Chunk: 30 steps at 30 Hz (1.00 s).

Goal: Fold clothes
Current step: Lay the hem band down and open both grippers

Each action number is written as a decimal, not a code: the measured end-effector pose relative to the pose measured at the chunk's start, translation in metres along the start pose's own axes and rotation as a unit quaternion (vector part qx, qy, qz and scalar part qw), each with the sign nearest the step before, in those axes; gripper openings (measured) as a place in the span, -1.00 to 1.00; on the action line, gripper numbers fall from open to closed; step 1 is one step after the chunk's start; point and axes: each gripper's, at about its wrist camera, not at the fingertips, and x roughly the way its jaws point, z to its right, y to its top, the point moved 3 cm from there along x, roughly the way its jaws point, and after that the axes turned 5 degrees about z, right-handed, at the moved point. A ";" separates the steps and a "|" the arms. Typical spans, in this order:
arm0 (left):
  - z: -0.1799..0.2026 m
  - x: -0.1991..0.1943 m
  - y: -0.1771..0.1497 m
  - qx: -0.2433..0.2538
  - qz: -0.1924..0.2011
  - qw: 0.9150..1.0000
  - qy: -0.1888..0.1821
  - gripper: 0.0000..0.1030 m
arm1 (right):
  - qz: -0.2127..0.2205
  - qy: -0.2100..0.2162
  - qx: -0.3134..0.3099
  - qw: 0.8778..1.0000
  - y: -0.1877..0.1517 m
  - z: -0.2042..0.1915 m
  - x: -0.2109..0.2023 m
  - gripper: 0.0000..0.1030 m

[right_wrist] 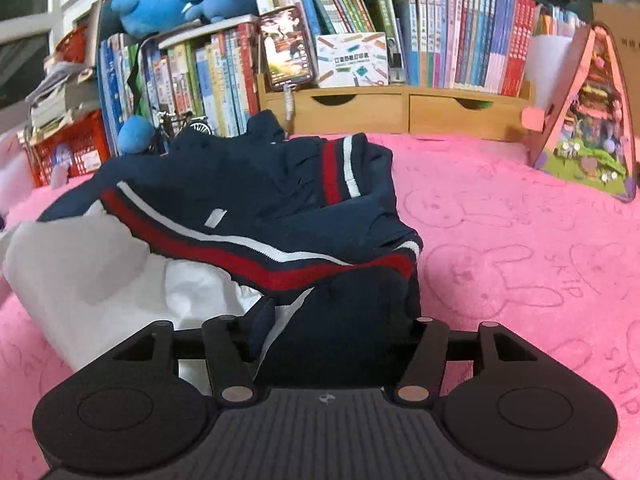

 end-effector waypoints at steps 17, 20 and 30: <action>-0.007 0.067 -0.030 0.055 -0.104 0.990 0.074 0.64 | 0.001 0.007 -0.008 1.000 -0.003 0.000 -0.002 0.31; -0.007 0.066 -0.030 0.055 -0.104 0.990 0.075 0.66 | 0.000 0.008 -0.006 1.000 -0.003 0.000 -0.001 0.40; 0.008 0.060 -0.004 0.080 -0.071 0.993 0.055 0.57 | -0.001 0.011 -0.006 1.000 -0.003 0.003 0.000 0.46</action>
